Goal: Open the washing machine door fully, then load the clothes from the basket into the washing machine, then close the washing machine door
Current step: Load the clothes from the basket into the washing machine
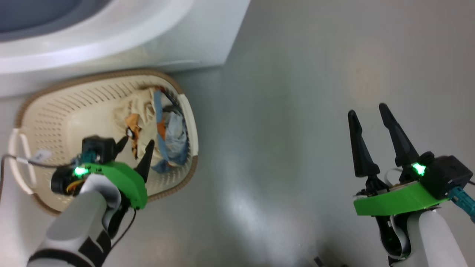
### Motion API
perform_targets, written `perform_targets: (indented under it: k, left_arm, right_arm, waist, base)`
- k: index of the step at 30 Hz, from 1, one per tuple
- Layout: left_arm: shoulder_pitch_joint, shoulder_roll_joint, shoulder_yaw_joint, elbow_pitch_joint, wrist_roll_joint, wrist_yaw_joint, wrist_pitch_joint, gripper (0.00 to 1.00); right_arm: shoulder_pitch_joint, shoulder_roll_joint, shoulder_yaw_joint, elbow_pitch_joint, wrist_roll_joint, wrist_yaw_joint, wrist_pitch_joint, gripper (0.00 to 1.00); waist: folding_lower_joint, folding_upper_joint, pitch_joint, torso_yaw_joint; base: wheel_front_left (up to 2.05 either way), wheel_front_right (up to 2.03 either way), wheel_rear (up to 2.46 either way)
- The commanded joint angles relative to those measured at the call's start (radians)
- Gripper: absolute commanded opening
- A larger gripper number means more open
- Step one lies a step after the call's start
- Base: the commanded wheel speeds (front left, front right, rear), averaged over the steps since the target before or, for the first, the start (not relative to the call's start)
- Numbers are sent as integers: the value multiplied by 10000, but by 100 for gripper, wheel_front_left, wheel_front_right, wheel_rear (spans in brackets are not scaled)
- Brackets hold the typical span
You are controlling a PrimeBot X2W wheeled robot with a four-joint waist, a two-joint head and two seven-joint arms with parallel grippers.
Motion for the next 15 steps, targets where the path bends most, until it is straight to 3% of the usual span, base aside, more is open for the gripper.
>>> perform_targets:
  k: [1, 15]
  left_arm:
    - [-155, 360, 29, -23, -194, -15, -67, 100]
    - [-1494, 1018, -3129, 112, -2732, -15, -67, 100]
  right_arm:
    - [-6, 26, 277, -278, 23, 27, -48, 100]
    - [-384, 29, 521, -495, 135, 27, -48, 100]
  waist:
    - [0, -1, 702, -329]
    - [0, -1, 1651, -625]
  base:
    - [0, 0, 0]
    - [0, 0, 0]
